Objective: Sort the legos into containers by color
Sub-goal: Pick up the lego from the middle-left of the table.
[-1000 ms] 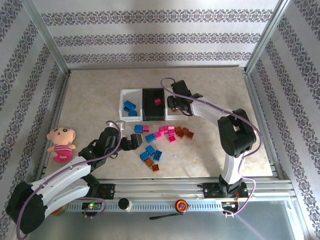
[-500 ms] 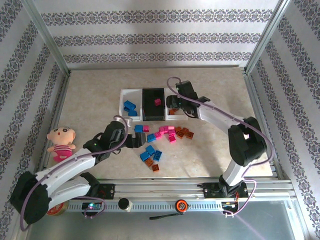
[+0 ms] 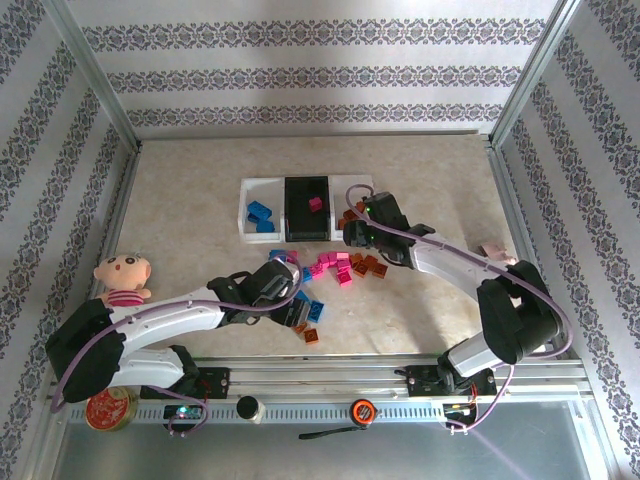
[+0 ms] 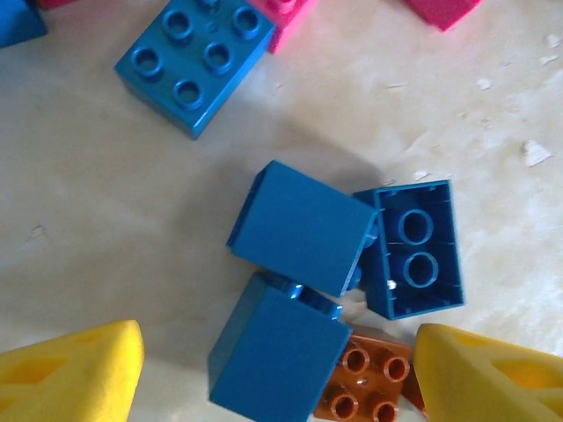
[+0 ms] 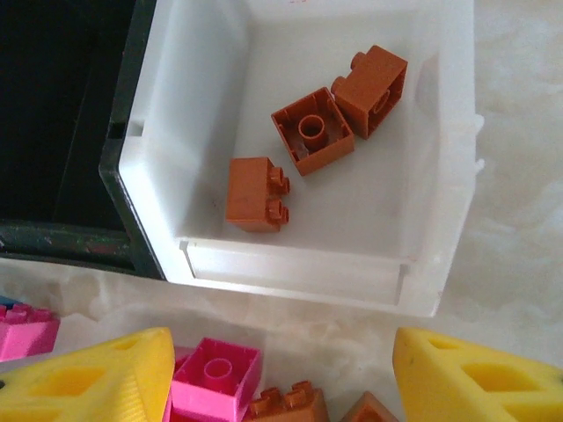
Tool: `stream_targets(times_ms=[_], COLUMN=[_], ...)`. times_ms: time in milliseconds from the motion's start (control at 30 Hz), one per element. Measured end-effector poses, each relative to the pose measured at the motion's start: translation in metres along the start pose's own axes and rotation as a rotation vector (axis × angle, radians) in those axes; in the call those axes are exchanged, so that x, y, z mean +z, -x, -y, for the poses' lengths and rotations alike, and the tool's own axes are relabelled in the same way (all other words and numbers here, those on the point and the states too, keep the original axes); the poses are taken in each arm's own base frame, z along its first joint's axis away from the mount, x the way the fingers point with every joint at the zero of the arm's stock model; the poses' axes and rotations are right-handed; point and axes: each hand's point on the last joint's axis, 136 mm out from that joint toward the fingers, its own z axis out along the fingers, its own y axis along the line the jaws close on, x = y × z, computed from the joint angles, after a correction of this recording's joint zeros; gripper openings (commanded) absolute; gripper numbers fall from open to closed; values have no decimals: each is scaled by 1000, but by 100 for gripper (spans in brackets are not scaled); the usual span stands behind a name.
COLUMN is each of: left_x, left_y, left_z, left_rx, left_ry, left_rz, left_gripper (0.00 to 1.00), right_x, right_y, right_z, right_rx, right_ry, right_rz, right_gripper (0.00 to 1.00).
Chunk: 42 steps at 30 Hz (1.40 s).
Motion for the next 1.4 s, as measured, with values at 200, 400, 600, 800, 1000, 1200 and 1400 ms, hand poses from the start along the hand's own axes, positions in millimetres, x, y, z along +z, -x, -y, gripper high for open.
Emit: stream_targets(times_ms=[200,400,600,800,1000,1200,1400], left_x=[8,13,19,20,21,23,23], left_y=[-12,-9,-12,-11,-10,-19,-20], left_z=[-9,-7,-8,-15,-25,-33,-34], left_rx=[3,4,3,-12,-35,-49,-61], left_ry=[35,27,32,44,68,83,82], left_rz=[-37,-52,-69,-71,-69,-90,-93], left_gripper=[69,70,69,58,51,59,40], right_x=[-2,-9,-14,-14,-14,-14,-14], right_y=[3,7,8,8,8,9,10], right_z=[-2,-3,-3,-3,-3,-4,-5], right_rx=[1,2,2,3,11,18,21], right_ry=[10,19,24,24,24,28,31], right_rz=[19,38,49,49,49,51,55], right_gripper=[67,67,67,67,67,68,68])
